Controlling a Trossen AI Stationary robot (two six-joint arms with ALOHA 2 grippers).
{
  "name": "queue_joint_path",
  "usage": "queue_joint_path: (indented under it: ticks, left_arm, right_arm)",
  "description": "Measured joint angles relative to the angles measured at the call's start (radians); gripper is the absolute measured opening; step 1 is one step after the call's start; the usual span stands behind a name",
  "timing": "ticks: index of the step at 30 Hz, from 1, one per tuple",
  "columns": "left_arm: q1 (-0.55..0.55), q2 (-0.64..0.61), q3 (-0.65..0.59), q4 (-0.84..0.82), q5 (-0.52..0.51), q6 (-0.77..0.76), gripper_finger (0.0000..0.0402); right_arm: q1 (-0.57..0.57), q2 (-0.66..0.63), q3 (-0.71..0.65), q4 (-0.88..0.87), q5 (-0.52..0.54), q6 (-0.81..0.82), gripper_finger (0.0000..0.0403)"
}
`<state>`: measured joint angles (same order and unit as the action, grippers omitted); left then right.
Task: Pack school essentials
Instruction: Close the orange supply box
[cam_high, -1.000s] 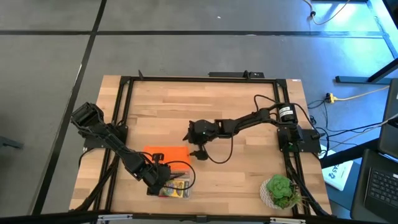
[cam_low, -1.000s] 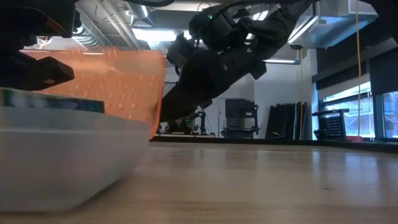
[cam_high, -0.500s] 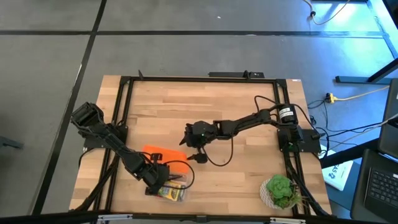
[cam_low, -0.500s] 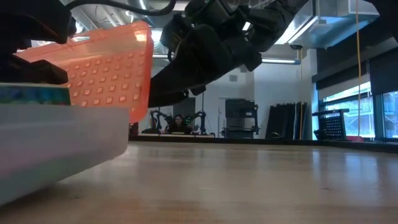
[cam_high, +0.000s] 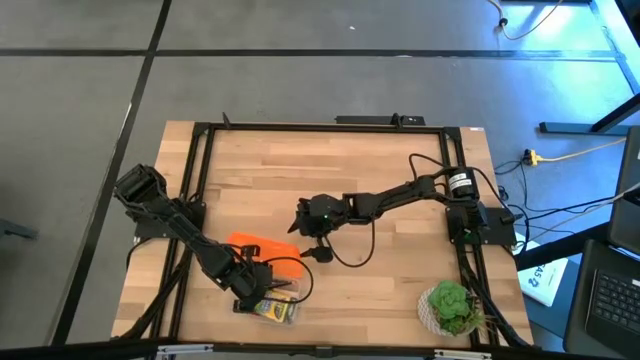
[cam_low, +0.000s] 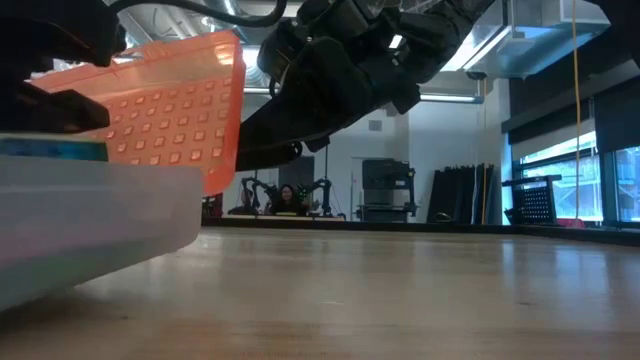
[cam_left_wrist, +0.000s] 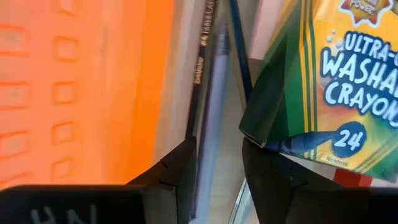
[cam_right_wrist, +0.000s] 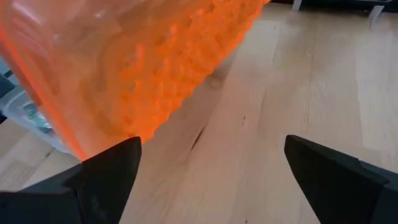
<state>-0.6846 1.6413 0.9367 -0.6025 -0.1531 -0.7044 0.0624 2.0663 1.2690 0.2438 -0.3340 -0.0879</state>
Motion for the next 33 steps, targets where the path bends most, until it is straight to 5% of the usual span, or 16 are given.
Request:
queue_joint_path:
  ticks: [18,33]
  left_arm:
    - [0.0,-0.007,0.028,-0.098,-0.013,-0.026,0.0124]
    - [0.0,-0.15,0.029,-0.181,-0.017,-0.027,0.0124]
  right_arm:
    - [0.0,-0.001,0.0,0.0,0.0,-0.009,0.0399]
    - [0.0,-0.001,0.0,0.0,0.0,-0.025,0.0399]
